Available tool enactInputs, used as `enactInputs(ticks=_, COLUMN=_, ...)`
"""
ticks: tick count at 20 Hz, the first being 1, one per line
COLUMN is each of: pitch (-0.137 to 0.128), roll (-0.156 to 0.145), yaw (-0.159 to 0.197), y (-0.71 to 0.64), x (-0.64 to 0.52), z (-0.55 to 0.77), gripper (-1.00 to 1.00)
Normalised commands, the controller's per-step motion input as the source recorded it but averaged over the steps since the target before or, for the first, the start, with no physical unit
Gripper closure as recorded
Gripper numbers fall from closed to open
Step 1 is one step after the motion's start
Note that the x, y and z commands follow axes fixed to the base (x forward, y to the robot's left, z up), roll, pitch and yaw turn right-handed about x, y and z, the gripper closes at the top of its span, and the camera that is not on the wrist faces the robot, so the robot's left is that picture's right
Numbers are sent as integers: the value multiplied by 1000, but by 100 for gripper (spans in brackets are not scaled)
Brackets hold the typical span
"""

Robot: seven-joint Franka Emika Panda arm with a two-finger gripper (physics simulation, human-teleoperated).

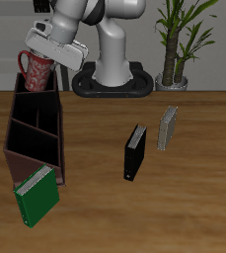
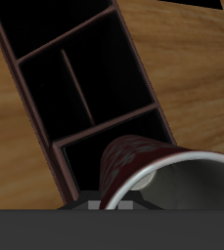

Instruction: Place the red mug into the right desk caddy's right compartment

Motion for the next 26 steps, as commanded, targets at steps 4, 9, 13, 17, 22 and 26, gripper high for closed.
enactInputs(ticks=4, pitch=24, roll=-16, yaw=-34, y=-105, x=50, z=-232, gripper=100)
enactInputs(ticks=9, pitch=17, roll=-30, yaw=-39, y=-129, x=26, z=-209, gripper=100)
enactInputs(ticks=13, pitch=31, roll=-30, yaw=-43, y=-128, x=74, z=-203, gripper=100)
enactInputs(ticks=17, pitch=48, roll=-16, yaw=-54, y=-85, x=58, z=-319, gripper=100)
enactInputs(ticks=22, pitch=58, roll=8, yaw=-28, y=85, x=-11, z=-361, gripper=100)
enactInputs(ticks=26, pitch=65, roll=27, yaw=-30, y=52, x=40, z=-283, gripper=100)
